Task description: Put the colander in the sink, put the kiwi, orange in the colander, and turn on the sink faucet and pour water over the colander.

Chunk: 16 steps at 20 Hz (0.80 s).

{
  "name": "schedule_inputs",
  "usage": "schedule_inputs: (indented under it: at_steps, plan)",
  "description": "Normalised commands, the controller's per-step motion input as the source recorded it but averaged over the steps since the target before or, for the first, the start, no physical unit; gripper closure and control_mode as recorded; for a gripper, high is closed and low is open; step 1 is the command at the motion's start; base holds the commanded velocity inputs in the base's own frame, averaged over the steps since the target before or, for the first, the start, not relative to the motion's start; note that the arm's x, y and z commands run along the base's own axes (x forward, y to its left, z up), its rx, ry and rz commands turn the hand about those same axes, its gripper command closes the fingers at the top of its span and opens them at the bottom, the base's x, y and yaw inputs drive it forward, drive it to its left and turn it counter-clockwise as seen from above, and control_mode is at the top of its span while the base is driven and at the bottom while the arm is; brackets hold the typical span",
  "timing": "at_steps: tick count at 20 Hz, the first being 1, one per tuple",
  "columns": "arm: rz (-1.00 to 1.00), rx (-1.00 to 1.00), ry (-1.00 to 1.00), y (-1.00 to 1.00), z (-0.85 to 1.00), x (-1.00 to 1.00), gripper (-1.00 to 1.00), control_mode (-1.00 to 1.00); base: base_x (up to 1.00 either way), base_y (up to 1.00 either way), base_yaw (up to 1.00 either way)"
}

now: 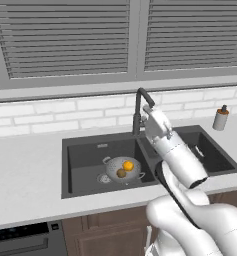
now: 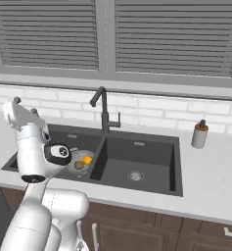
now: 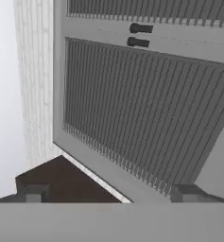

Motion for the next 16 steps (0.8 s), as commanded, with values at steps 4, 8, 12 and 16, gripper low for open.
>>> schedule_inputs:
  at_steps: [4,8,12,16]
  plan:
    - [0.01,0.81,0.60,-0.84,0.49,-0.22,-1.00,-1.00,0.00,0.00,0.00]
    - [-0.12,0.52,0.80,-0.99,0.02,-0.08,-1.00,-1.00,0.00,0.00,0.00]
    - [-0.14,0.30,0.95,-0.74,0.13,0.00,-1.00,-1.00,0.00,0.00,0.00]
    - [-0.15,0.02,1.00,-0.59,-0.03,0.00,-1.00,-1.00,0.00,0.00,0.00]
